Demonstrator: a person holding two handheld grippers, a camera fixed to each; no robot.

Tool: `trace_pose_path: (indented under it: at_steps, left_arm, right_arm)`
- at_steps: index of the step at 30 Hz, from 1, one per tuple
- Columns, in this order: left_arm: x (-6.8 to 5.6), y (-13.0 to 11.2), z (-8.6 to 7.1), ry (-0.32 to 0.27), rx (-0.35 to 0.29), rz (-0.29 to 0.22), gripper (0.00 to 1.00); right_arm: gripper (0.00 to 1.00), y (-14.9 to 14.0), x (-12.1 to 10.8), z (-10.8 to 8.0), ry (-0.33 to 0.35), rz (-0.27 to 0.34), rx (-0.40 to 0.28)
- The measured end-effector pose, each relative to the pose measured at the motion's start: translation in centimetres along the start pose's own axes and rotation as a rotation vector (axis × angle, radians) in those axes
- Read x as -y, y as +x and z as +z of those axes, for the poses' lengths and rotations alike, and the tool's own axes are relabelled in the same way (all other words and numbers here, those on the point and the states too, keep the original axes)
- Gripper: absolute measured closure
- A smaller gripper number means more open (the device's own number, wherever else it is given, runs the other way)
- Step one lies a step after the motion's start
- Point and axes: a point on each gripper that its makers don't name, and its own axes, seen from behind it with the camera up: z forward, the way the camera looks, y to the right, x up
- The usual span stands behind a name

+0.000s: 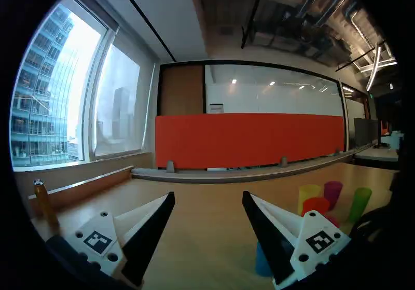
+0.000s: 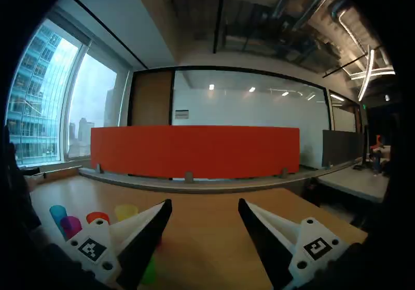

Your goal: Pour water

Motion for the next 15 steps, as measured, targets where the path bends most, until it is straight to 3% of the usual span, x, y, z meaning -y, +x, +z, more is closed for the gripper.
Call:
trace_pose_path:
  at_steps: [15]
  left_arm:
    - [0.1, -2.3, 0.1, 0.003, 0.023, -0.024, 0.03]
  right_arm:
    - [0.01, 0.0, 0.2, 0.1, 0.006, 0.003, 0.007]
